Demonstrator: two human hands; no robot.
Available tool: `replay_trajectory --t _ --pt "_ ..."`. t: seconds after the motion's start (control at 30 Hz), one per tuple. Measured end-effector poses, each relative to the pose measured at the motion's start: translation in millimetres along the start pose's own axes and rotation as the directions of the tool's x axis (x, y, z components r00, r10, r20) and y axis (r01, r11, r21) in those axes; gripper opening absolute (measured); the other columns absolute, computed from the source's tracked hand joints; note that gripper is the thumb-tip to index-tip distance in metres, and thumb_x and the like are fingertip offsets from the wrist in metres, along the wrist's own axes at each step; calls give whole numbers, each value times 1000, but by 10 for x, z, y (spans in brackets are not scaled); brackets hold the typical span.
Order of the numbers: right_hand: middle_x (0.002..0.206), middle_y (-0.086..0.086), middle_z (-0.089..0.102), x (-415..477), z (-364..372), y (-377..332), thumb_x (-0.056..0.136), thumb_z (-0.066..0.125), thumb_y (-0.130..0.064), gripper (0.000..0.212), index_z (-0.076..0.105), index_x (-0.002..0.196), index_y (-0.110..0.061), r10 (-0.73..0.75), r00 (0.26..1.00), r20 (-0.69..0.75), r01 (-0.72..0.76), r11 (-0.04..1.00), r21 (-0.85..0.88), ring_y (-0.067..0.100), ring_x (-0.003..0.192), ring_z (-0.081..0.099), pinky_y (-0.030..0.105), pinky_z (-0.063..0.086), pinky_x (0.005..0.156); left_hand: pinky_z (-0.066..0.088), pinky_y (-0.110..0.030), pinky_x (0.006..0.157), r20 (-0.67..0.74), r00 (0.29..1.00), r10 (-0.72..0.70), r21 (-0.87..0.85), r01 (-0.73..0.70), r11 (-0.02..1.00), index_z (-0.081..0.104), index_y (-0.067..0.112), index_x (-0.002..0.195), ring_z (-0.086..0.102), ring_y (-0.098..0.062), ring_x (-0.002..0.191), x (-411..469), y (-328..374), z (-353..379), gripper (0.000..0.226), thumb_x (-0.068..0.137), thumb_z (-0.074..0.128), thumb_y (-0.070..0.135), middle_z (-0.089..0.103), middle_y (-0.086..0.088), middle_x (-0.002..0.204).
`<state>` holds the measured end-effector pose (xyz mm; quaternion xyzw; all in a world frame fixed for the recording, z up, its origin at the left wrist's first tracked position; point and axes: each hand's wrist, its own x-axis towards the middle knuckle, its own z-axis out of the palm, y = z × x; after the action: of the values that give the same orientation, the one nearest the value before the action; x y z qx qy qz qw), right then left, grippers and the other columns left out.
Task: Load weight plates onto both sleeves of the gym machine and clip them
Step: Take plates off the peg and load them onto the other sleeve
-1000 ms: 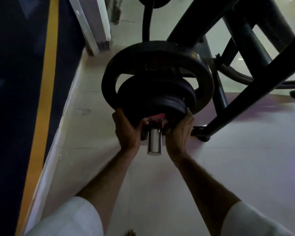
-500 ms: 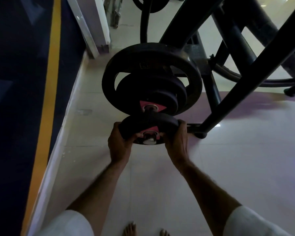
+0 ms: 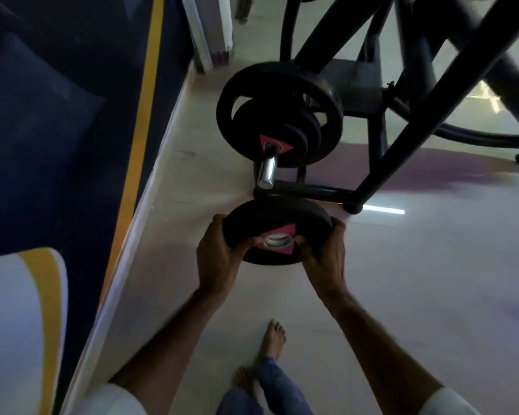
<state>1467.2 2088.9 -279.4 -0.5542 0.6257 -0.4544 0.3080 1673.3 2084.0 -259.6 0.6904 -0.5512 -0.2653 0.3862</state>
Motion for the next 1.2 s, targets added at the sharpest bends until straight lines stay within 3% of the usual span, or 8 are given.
replay_trajectory --t 0.13,0.27,0.43,0.57,0.77,0.9,1.1,1.2 --pt "120 -17 47 -420 -667 -526 89 68 -27 53 37 132 -19 -82 993 -87 85 996 37 -6 115 51 19 52 94 56 -26 76 -16 996 87 -93 -88 992 59 19 115 66 -9 98 -567 701 -273 70 65 78 64 68 11 103" --pt "119 -2 51 -791 -1366 -998 88 71 -29 57 38 132 -14 -143 966 -215 158 986 51 14 115 56 43 56 94 57 -25 75 -53 975 214 -190 -221 957 59 19 118 66 -6 98 -1069 1420 -441 69 67 80 60 68 11 105" --pt "122 8 56 -1000 -2290 -1608 88 71 -31 56 41 130 -12 -328 863 -383 355 935 0 17 115 58 39 54 91 55 -25 91 -109 902 417 -307 -430 849 54 11 131 62 -1 116 -1457 2330 -531 74 77 76 56 66 7 123" --pt "121 10 57 -989 -2935 -1949 87 73 -33 59 42 131 -11 -400 773 -492 435 899 -48 24 114 59 48 54 89 46 -14 96 -138 844 518 -368 -529 765 48 26 130 56 9 115 -1619 3071 -514 69 77 69 64 59 19 121" --pt "120 9 58 -801 -3770 -2192 88 72 -32 53 43 131 -18 -483 665 -569 538 839 -83 27 114 59 51 55 87 44 -4 81 -167 773 612 -412 -619 669 48 21 120 56 19 102 -1619 3930 -194 61 74 73 53 58 22 107" --pt "119 8 56 -448 -4342 -2099 86 72 -37 55 43 127 -15 -465 666 -584 528 846 -71 26 113 59 55 55 83 53 -19 77 -162 748 644 -410 -645 645 50 18 116 62 4 98 -1527 4447 181 67 72 73 64 64 9 104" --pt "121 12 57 153 -5107 -1893 85 72 -37 56 43 128 -15 -448 689 -570 500 863 -73 27 115 59 54 56 86 58 -32 77 -174 742 648 -410 -653 637 51 17 116 65 -2 95 -1374 5110 822 69 72 71 66 64 12 103" --pt "122 7 57 441 -5371 -1817 84 72 -39 54 42 126 -25 -416 731 -541 472 881 -39 26 116 60 55 57 85 51 -17 73 -185 743 643 -366 -659 657 51 18 112 63 1 93 -1273 5354 1053 64 72 71 64 64 12 99"
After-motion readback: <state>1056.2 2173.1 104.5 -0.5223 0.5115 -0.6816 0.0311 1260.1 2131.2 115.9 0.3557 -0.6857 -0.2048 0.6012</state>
